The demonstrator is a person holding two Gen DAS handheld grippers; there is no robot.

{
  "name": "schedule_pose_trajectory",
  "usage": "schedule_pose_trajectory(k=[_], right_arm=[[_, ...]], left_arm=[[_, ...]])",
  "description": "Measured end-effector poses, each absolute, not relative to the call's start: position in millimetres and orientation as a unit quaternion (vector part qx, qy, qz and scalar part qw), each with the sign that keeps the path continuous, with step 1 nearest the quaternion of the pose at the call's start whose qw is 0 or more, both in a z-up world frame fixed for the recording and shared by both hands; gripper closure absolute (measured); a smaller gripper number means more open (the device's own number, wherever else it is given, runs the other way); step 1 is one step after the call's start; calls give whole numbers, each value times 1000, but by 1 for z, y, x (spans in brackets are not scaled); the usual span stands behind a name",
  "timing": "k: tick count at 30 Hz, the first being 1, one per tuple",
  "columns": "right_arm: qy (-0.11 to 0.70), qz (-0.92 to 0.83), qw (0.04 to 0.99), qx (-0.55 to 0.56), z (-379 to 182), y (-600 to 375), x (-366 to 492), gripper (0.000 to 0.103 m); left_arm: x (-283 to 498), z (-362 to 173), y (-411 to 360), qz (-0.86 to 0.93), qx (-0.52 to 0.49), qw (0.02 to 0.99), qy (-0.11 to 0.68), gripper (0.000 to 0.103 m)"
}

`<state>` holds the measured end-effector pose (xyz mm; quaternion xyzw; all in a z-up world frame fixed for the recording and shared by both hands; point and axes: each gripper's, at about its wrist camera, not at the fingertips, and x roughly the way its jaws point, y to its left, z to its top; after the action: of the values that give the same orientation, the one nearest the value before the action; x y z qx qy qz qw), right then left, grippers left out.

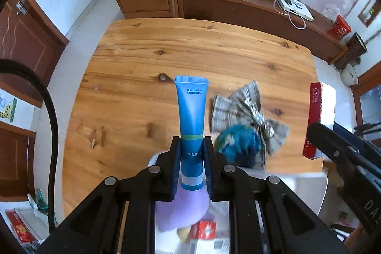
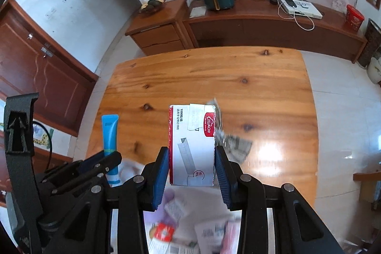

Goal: Organize objects
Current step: 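Carry the blue tube and white-and-red box into the tray and release both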

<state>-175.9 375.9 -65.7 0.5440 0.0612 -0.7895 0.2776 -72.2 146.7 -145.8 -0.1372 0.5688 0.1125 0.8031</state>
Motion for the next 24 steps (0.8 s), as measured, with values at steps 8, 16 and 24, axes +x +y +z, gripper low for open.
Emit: schedule_pose_trajectory(k=[8, 16, 24], right_arm=[[91, -776, 319, 536, -57, 403, -113, 64], [117, -756, 344, 544, -74, 421, -67, 64], [155, -721, 366, 567, -114, 435, -39, 64]], left_arm=[[-129, -132, 134, 97, -119, 814, 560, 84], [-174, -144, 123, 87, -104, 812, 568, 84], [-203, -170, 118, 75, -108, 808, 574, 84]])
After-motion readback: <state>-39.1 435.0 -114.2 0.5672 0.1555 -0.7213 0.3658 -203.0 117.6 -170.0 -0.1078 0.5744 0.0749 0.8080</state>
